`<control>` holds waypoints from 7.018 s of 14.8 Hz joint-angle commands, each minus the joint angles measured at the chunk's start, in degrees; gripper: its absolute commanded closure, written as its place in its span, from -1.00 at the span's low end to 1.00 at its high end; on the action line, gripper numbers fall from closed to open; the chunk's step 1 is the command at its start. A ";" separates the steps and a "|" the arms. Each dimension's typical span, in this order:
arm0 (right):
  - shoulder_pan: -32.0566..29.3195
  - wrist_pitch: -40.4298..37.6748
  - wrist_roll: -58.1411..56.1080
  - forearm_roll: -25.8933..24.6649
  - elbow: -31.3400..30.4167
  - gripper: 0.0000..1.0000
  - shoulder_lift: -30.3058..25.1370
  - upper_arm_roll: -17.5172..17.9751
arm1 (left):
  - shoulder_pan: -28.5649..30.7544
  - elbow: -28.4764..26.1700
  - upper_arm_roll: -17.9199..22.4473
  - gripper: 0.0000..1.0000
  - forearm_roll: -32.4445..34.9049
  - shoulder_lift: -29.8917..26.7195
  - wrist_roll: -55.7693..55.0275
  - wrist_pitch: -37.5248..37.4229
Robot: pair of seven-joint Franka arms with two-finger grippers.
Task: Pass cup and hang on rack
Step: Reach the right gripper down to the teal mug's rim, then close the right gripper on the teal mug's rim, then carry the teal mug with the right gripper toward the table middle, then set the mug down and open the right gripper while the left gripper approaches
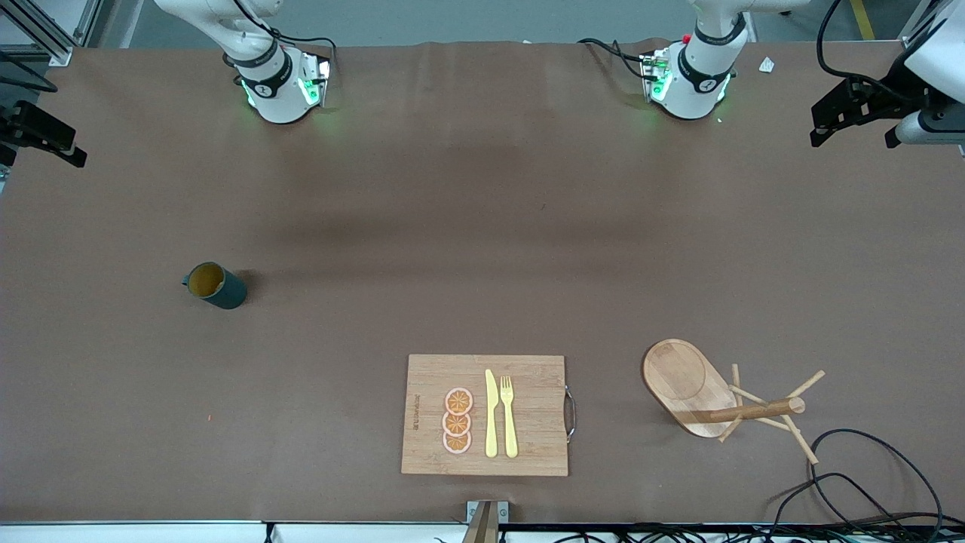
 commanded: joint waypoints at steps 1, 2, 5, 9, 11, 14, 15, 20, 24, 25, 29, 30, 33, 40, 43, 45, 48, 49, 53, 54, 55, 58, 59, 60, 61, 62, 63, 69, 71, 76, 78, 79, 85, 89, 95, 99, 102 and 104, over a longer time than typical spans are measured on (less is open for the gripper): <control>-0.01 1.14 -0.48 0.47 -1.86 -1.00 -1.47 0.11 | 0.14 0.66 -0.20 -1.00 0.07 -0.33 0.03 -1.11; -0.01 1.32 -0.48 0.47 -1.86 -1.00 -1.47 0.11 | 0.23 0.66 0.07 -1.00 0.16 -0.24 0.64 -1.11; -0.01 1.06 -0.48 0.47 -1.77 -1.00 -1.47 0.11 | 0.32 0.66 0.24 -1.00 0.25 0.11 0.65 -1.11; -0.53 0.80 0.14 0.46 -1.15 -1.00 2.11 -0.07 | 0.14 0.66 0.24 -1.00 0.16 1.26 0.83 -1.11; -0.45 1.06 -0.56 0.29 -0.63 -1.00 4.86 -0.07 | 0.05 0.66 0.16 -1.00 -0.54 1.26 0.74 -0.76; -1.06 2.81 -0.57 -0.59 -0.28 -1.00 9.76 -0.25 | -0.21 -0.13 -0.11 -1.00 -0.28 1.34 0.65 2.48; -1.67 3.95 -0.65 -0.33 -0.28 -1.00 11.70 -0.33 | -0.21 -0.22 -0.11 -1.00 -0.28 1.43 0.65 2.58; -6.41 14.64 -18.89 0.64 -6.93 -1.00 16.46 -0.16 | 0.14 -0.31 -0.11 -1.00 0.07 1.96 0.65 4.33; -8.53 29.59 -33.76 1.08 -20.37 -1.00 16.55 -0.16 | 0.14 -0.48 -0.11 -1.00 0.07 2.49 0.65 4.95; -8.36 33.45 -35.01 1.08 -23.45 -1.00 16.55 -0.16 | 0.14 -0.40 -0.11 -1.00 0.07 2.58 0.30 4.95; -7.92 45.51 -39.75 1.08 -30.59 -1.00 18.56 0.02 | 0.23 -0.22 -0.02 -1.00 0.07 2.66 0.30 5.13; -8.00 47.62 -40.46 1.08 -31.47 -1.00 19.53 0.02 | 0.23 -0.22 -0.02 -1.00 0.07 2.66 0.21 5.30; -7.92 52.72 -41.26 1.08 -35.33 -1.00 20.07 0.10 | 0.14 -0.13 -0.02 -1.00 0.16 2.84 0.21 5.66; -7.30 59.42 -41.52 1.08 -39.39 0.20 21.74 0.19 | 0.32 0.66 0.24 -1.00 0.07 2.75 -0.40 5.66; -7.30 58.89 -41.96 1.08 -39.65 0.99 21.65 0.28 | 0.23 1.01 0.33 -1.00 0.25 3.10 -0.49 5.74; -6.78 58.02 -42.92 1.08 -39.04 0.99 21.47 0.37 | 0.40 1.10 0.33 -1.00 0.16 3.45 -0.49 5.74; -6.07 53.19 -42.58 1.08 -35.97 0.99 20.86 0.37 | 1.98 1.19 0.33 -1.00 0.07 2.76 -0.32 5.66; -5.99 51.79 -41.97 1.17 -35.44 0.99 20.16 0.63 | 2.51 1.19 0.33 -1.00 0.07 2.32 -0.14 5.40; -2.31 46.95 -31.81 4.95 -35.61 0.99 14.54 1.34 | 4.89 1.19 0.24 -1.00 0.07 1.61 0.91 5.04; 0.23 45.72 -26.81 4.95 -35.78 0.99 13.22 1.34 | 4.89 1.19 0.24 -1.00 0.07 1.61 0.83 5.04; 2.61 45.10 -22.58 4.95 -35.78 0.99 12.34 1.34 | 4.89 1.19 0.33 -1.00 0.07 1.52 0.74 5.04; 10.42 44.56 -8.27 4.95 -35.96 0.99 11.02 1.34 | 4.89 1.19 0.25 -1.00 -0.19 1.61 0.56 5.04; 13.50 44.65 -2.30 4.95 -35.96 0.99 11.10 1.34 | 4.80 1.10 0.24 -1.00 -0.19 1.61 0.74 5.04; 16.57 44.91 2.81 4.95 -35.87 0.99 11.19 1.34 | 4.80 1.10 0.24 -1.00 -0.11 1.70 0.74 5.04; 19.74 45.44 7.82 4.95 -35.52 0.99 11.45 1.34 | 4.71 1.10 0.07 -1.00 -0.37 1.78 0.74 5.04; 22.38 45.97 12.40 4.95 -35.26 0.99 11.54 1.34 | 4.54 1.10 -0.02 -1.00 -0.63 2.13 0.74 5.22; 24.93 46.67 16.36 5.04 -34.39 0.99 11.71 1.34 | 4.28 1.10 -0.19 -1.00 -0.63 2.48 0.74 5.48; 38.03 46.85 36.42 4.77 -24.38 0.99 19.78 1.25 | 2.95 0.48 -2.12 -1.00 -0.72 3.37 0.83 5.75; 41.11 46.85 38.89 4.69 -20.42 0.99 23.82 1.25 | 2.87 0.31 -2.57 -1.00 -0.72 3.45 0.83 5.66; 45.16 47.11 43.45 4.33 -15.49 0.98 30.17 1.25 | 3.13 -0.13 -2.57 -1.00 -0.63 4.25 0.65 5.57; 46.04 47.11 46.35 4.42 -14.34 0.98 31.66 1.25 | 3.39 -0.13 -2.57 -1.00 -0.72 4.25 0.48 5.39; 46.57 47.20 48.11 4.33 -13.99 0.97 32.45 1.25 | 3.48 -0.13 -2.57 -1.00 -0.72 4.16 0.39 5.22; 47.98 50.27 49.18 4.24 -12.67 0.95 35.71 1.16 | 3.04 0.22 -2.66 -1.00 -0.63 4.69 -1.02 5.22; 47.98 50.63 48.83 4.07 -12.67 0.56 36.59 1.16 | 3.04 0.39 -3.97 -1.00 -0.02 4.95 -1.81 4.87; 46.49 48.45 45.06 4.24 -12.67 -1.00 34.32 1.07 | 2.52 1.18 -4.24 -1.00 -0.54 8.11 -5.13 5.39; 43.16 40.45 39.36 4.33 -12.67 -1.00 27.12 0.98 | 2.60 1.63 -7.92 -1.00 -0.54 9.51 -14.00 5.65; 37.37 32.11 29.62 4.33 -12.67 -1.00 21.66 0.90 | 2.60 1.63 -11.96 -1.00 -0.19 10.92 -23.14 6.79; 31.93 26.92 23.28 4.25 -12.76 -1.00 18.85 0.81 | 2.60 1.63 -14.16 -1.00 -0.37 11.71 -28.06 8.20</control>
